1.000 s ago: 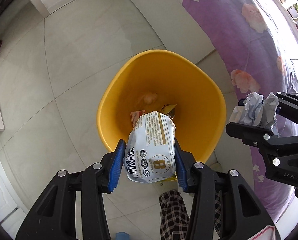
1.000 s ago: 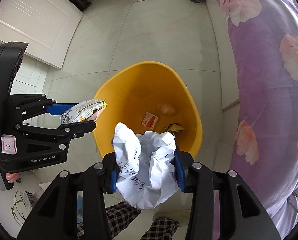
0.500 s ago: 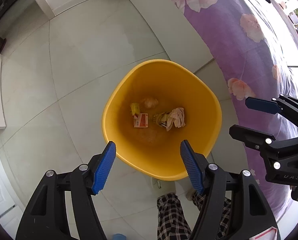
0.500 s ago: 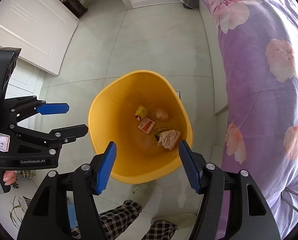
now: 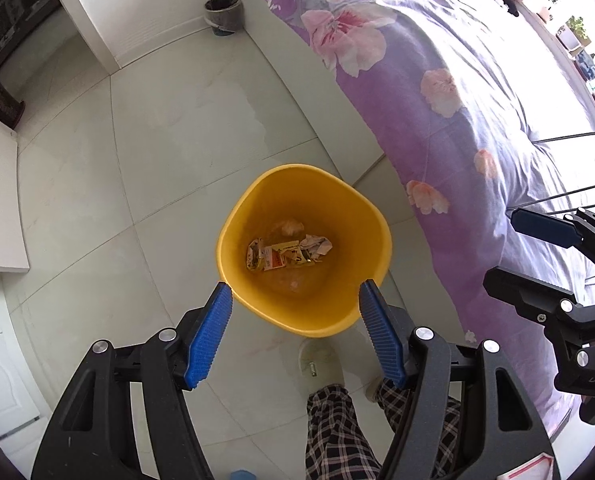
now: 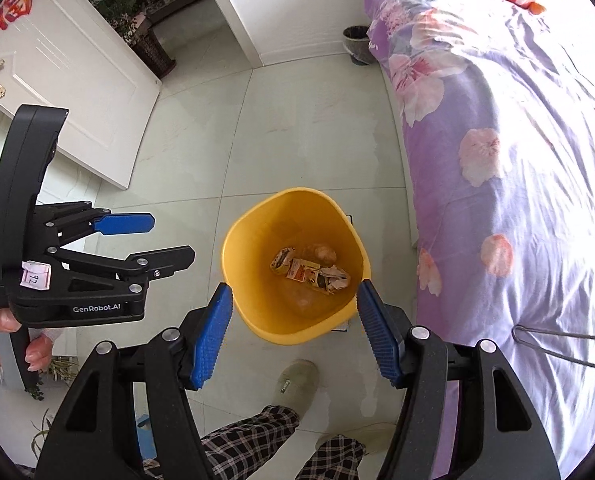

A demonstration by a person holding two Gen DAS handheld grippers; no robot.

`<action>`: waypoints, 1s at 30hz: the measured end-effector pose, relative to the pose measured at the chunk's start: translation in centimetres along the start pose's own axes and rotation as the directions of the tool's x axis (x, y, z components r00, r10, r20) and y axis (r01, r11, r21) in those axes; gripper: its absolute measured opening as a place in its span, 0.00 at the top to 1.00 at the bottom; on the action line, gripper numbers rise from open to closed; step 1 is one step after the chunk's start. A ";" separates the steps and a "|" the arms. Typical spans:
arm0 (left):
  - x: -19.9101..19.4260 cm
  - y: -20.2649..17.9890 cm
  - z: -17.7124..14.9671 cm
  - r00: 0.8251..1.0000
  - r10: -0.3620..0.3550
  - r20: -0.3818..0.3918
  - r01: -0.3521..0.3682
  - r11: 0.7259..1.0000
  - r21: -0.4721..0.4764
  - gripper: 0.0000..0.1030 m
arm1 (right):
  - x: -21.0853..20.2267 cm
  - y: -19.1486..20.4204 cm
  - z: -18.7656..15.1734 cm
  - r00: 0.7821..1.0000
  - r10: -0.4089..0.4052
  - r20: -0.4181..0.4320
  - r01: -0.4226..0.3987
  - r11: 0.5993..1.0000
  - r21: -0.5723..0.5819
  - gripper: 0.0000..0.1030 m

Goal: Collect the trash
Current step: 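Move both open tools back toward the table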

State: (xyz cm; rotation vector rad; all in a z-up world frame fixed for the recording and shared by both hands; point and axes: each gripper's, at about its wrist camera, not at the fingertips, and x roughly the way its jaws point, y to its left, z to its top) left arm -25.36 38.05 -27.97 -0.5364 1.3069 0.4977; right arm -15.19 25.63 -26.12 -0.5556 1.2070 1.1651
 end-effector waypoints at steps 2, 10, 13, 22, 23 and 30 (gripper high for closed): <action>-1.7 -1.1 -0.3 1.000 -0.005 0.011 0.005 1.000 0.024 0.36 | -2.6 0.3 -0.9 0.999 -0.009 0.036 0.008 1.000 0.027 0.37; -7.2 -6.8 -1.2 0.997 -0.064 0.051 0.051 0.976 0.212 0.36 | -12.1 -0.1 -5.1 0.985 -0.098 0.139 0.074 0.983 0.171 0.37; -8.8 -9.6 -1.2 0.993 -0.094 0.070 0.070 0.954 0.292 0.36 | -15.6 -0.9 -6.9 0.972 -0.155 0.175 0.112 0.965 0.236 0.37; -12.2 -17.6 -1.0 0.973 -0.204 0.107 0.124 0.854 0.506 0.36 | -23.4 -3.8 -12.6 0.891 -0.376 0.256 0.225 0.853 0.470 0.37; -12.5 -18.5 -1.0 0.970 -0.217 0.106 0.131 0.840 0.527 0.36 | -24.1 -4.2 -13.3 0.881 -0.397 0.257 0.231 0.836 0.498 0.37; -13.9 -25.4 -1.6 0.951 -0.298 0.078 0.172 0.724 0.668 0.35 | -28.9 -7.2 -18.6 0.784 -0.576 0.229 0.292 0.669 0.683 0.37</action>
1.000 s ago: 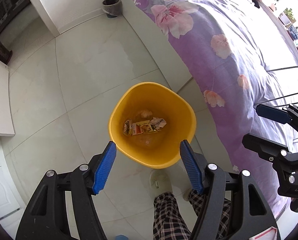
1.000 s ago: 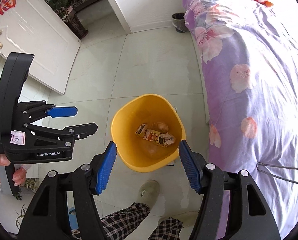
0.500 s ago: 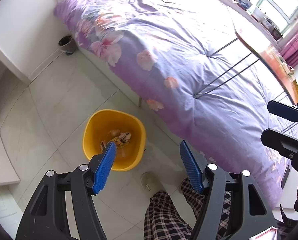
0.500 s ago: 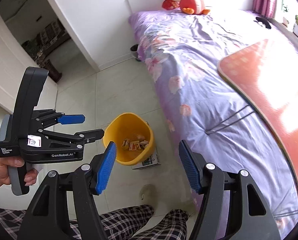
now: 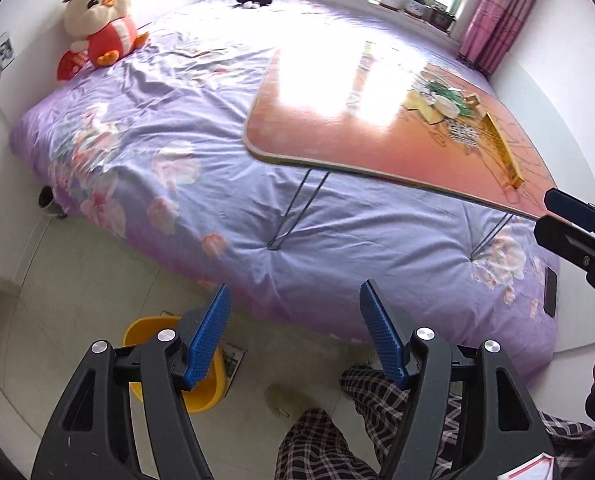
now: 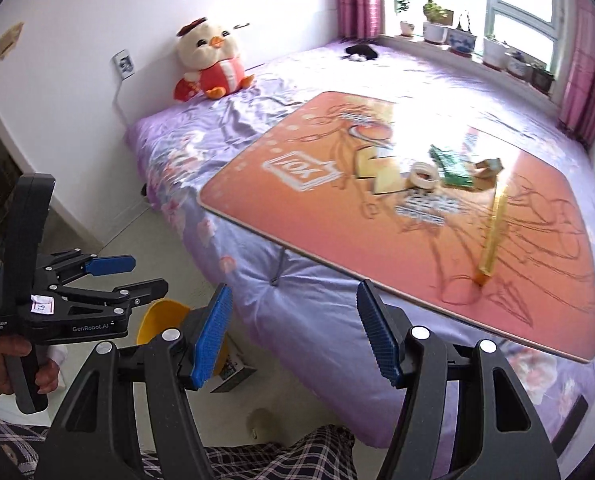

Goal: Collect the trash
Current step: 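Move both open tools back toward the table, then grasp the clear plastic cup with the left tool while the right tool grasps the yellow strip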

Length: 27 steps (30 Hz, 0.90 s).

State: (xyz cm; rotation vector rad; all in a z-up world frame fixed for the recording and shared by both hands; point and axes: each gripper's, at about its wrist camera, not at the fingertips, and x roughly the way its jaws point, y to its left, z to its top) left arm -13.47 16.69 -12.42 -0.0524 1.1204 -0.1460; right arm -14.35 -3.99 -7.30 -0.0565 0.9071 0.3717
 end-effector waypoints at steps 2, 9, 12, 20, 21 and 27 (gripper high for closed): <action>0.5 -1.4 1.2 1.000 -0.020 0.005 0.020 0.999 0.039 0.35 | -0.5 -2.3 0.0 0.998 -0.051 0.020 0.050 0.996 0.067 0.37; 2.6 -6.2 5.5 0.999 -0.045 0.005 0.044 0.989 0.143 0.30 | 0.1 -9.5 1.1 0.974 -0.225 0.030 0.213 0.952 0.222 0.37; 3.7 -7.8 7.3 0.999 -0.047 0.009 0.045 0.984 0.173 0.29 | 1.3 -12.0 1.7 0.963 -0.271 0.010 0.260 0.934 0.245 0.37; 7.2 -12.4 12.6 0.999 -0.039 0.008 0.037 0.978 0.205 0.21 | 5.8 -16.0 3.5 0.959 -0.278 -0.057 0.283 0.923 0.260 0.37; 7.7 -12.9 13.1 0.999 -0.035 0.006 0.033 0.977 0.212 0.21 | 6.4 -16.2 3.7 0.958 -0.281 -0.064 0.288 0.924 0.250 0.36; 10.1 -15.3 15.3 1.000 -0.019 -0.020 0.023 0.972 0.235 0.22 | 8.7 -17.7 4.6 0.949 -0.303 -0.090 0.315 0.930 0.190 0.39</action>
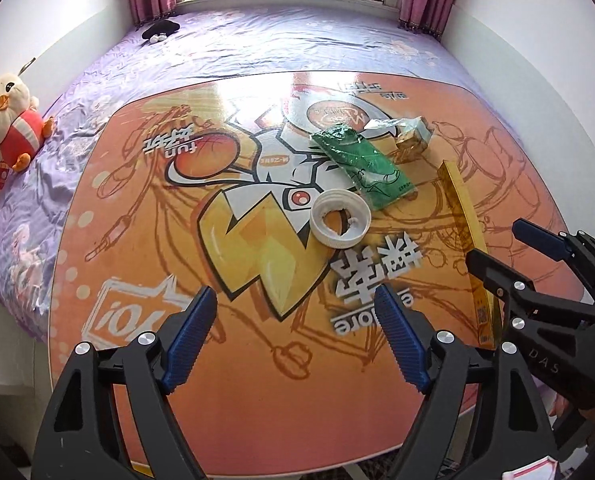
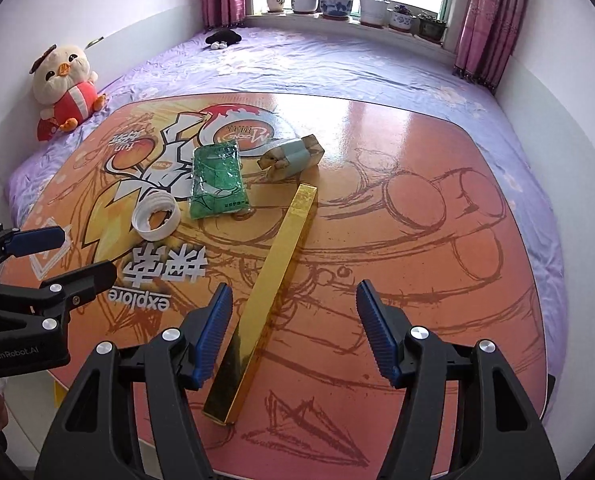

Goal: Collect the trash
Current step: 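Grasp the clear plastic cup with the left tool while the right tool grasps the yellow strip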

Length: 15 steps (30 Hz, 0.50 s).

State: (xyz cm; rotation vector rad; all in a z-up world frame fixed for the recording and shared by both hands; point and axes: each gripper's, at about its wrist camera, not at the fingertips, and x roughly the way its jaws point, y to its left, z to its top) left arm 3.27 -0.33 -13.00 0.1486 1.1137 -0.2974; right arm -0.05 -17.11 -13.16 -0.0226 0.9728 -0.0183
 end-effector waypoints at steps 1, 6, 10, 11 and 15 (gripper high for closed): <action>0.4 -0.2 0.3 1.000 0.002 -0.005 -0.002 1.000 0.001 0.24 | 0.3 -0.2 0.1 1.000 0.001 -0.002 -0.001 1.000 -0.006 0.39; 2.1 -1.1 1.7 1.000 0.003 -0.029 -0.003 1.000 0.003 0.29 | 1.1 -2.2 0.4 1.000 0.001 -0.009 -0.001 1.000 -0.001 0.40; 2.6 -1.3 2.4 1.000 0.015 -0.023 -0.014 1.000 0.005 0.30 | 1.4 -3.8 0.6 1.000 -0.001 -0.010 0.001 1.000 0.000 0.40; 2.7 -1.3 2.6 1.000 0.016 -0.021 -0.016 1.000 0.004 0.30 | 1.5 -4.1 0.7 1.000 -0.002 -0.009 0.002 1.000 -0.001 0.40; 3.1 -1.5 3.3 0.999 0.032 -0.013 -0.032 0.999 0.003 0.31 | 1.9 -4.7 1.2 1.000 0.006 -0.004 -0.006 1.000 -0.010 0.40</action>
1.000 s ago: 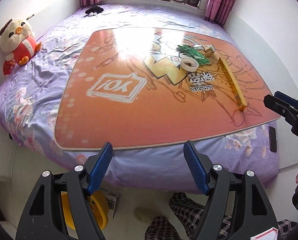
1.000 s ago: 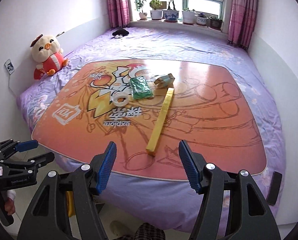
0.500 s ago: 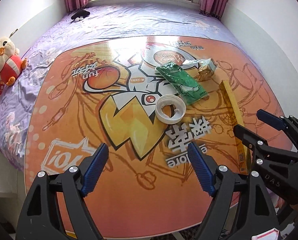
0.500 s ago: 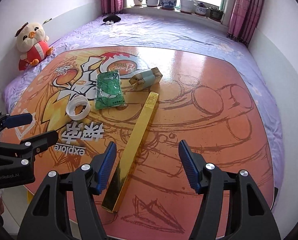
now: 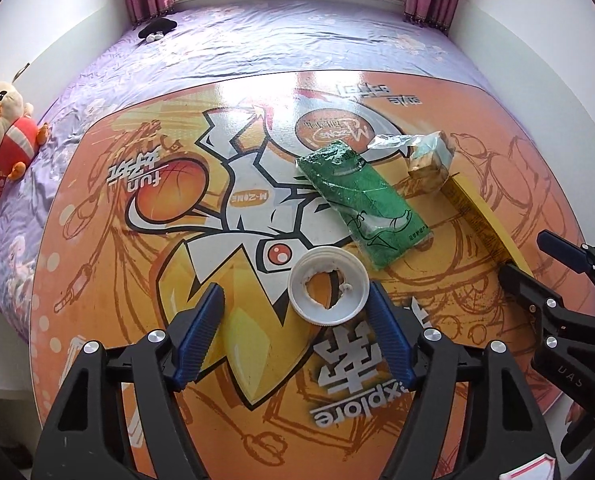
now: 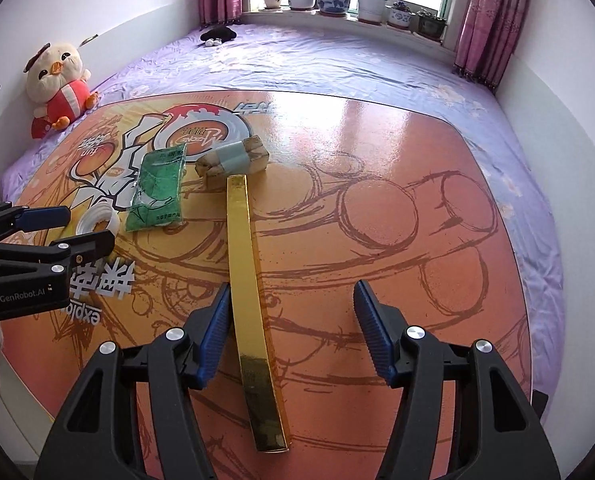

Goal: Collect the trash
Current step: 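Grasp the clear plastic cup with the left tool while the right tool grasps the yellow strip, then carry the cup and yellow strip with both tools over the wastebasket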

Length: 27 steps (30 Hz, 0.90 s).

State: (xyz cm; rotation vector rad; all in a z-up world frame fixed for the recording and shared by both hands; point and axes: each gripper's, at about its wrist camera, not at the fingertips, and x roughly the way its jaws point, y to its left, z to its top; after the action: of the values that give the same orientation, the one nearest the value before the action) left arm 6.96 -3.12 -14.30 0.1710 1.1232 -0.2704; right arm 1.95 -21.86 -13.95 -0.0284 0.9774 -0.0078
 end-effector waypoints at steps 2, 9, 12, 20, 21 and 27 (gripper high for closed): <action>0.1 0.1 0.3 1.000 0.006 0.010 -0.006 1.000 0.000 0.32 | 0.1 -0.1 0.3 1.000 0.012 0.002 -0.012 1.000 -0.012 0.40; -0.1 1.1 0.3 0.999 0.025 0.032 -0.024 0.999 -0.027 0.60 | 0.1 0.3 0.8 0.997 0.079 -0.001 -0.079 0.996 -0.049 0.74; -0.1 1.4 0.5 0.999 0.019 0.029 -0.018 0.999 -0.027 0.62 | 0.1 0.7 1.0 0.995 0.100 -0.006 -0.101 0.993 -0.062 0.86; -0.1 1.2 0.4 1.000 0.015 0.022 -0.015 0.999 -0.032 0.62 | 0.3 0.8 1.4 0.993 0.113 -0.019 -0.115 0.990 -0.081 0.87; -0.2 1.2 0.4 1.000 0.012 0.020 -0.011 0.999 -0.038 0.62 | 0.3 0.7 1.5 0.993 0.112 -0.020 -0.114 0.990 -0.084 0.87; -0.6 1.6 -0.3 1.000 -0.009 0.006 0.009 0.998 -0.060 0.62 | -0.1 0.4 1.4 0.994 0.106 -0.028 -0.108 0.991 -0.083 0.87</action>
State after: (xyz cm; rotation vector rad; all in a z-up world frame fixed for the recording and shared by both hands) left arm 6.96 -1.44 -13.85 0.1117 1.1251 -0.2446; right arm 3.05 -21.46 -13.10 -0.0537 1.0010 0.1327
